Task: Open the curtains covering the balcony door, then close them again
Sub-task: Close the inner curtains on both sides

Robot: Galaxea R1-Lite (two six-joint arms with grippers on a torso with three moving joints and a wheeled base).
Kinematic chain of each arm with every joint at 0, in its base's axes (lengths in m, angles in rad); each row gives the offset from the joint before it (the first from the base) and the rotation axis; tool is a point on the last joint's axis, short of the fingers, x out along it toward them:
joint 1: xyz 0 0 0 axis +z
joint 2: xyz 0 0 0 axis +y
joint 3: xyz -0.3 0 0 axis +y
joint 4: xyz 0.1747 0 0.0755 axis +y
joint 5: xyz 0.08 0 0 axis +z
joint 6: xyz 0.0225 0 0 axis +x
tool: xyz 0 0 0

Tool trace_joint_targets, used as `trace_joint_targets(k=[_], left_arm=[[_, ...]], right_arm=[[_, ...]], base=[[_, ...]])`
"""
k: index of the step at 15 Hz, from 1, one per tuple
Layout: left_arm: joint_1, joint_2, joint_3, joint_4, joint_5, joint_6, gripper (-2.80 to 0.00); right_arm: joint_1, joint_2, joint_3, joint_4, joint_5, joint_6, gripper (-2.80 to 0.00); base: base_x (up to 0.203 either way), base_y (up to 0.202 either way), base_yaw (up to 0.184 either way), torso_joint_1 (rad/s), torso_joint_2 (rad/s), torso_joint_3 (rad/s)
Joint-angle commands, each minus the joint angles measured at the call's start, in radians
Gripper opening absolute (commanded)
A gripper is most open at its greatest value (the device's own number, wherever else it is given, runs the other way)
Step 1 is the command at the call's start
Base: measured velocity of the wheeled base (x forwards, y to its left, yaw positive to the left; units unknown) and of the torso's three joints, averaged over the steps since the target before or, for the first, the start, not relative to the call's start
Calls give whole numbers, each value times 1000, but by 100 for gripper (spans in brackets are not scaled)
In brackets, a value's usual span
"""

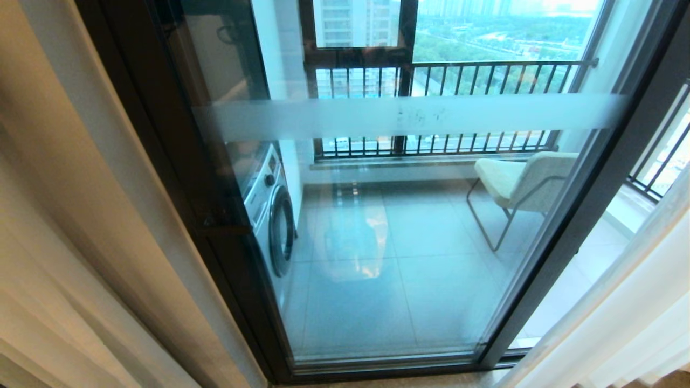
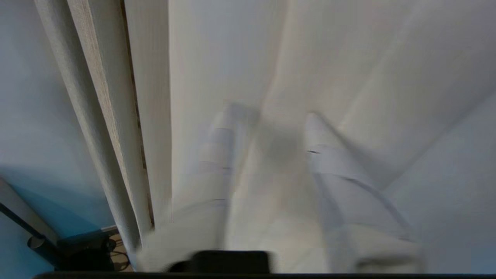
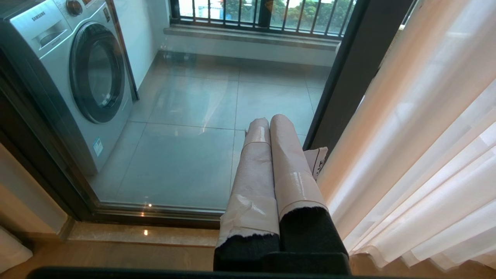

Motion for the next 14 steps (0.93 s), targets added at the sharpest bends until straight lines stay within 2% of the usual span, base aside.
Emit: trace_joint_targets(k=[1,11,14], left_arm=[[6,-1,2,2,4,-3,0],[26,-18,14,2,4,-3,0],[25,-27,18,2,-15,-6,0]], right_arm=[[0,1,0,0,1,-1,-280],[0,1,0,0,1,-2,-280],[0,1,0,0,1,-1,-280]], base=[[0,0,0,0,0,0],[0,0,0,0,0,0],[0,0,0,0,0,0]])
